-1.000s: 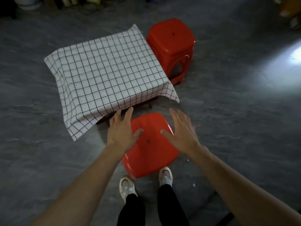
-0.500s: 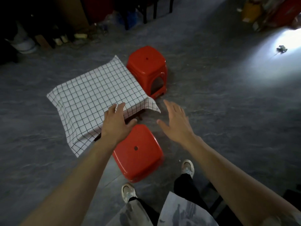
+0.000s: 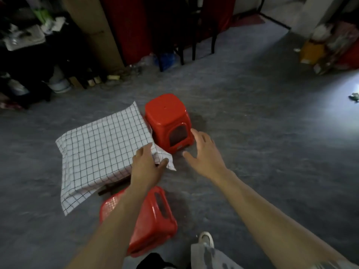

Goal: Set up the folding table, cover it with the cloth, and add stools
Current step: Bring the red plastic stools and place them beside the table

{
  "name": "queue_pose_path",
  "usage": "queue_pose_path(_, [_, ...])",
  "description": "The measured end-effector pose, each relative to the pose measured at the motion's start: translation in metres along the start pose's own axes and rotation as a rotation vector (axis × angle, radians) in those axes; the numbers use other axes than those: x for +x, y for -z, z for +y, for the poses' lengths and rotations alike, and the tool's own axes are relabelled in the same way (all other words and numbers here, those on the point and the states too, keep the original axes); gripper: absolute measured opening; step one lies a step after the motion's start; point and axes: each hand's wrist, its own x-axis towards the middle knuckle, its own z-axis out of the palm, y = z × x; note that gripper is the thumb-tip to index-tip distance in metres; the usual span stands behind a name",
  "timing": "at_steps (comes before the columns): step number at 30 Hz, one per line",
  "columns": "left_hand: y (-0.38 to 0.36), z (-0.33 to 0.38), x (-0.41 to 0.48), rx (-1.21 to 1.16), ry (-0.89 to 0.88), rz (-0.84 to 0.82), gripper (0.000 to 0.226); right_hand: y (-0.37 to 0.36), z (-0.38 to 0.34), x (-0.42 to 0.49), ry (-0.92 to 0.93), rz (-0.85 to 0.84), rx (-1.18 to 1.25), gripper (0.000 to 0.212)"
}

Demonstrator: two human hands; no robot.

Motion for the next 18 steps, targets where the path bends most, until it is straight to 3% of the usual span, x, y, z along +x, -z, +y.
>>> queue_pose_path(10, [-0.022, 0.098, 0.122, -0.025, -0.048, 0.044, 0.074, 0.069, 0.061, 0.094, 0.018, 0.028, -0.037, 0.081])
queue_pose_path(18, [-0.058, 0.134, 0.259, -0.122, -0.026, 0.033, 0.070, 0.089, 0.086, 0.244, 0.072, 0.017, -0.146, 0.081])
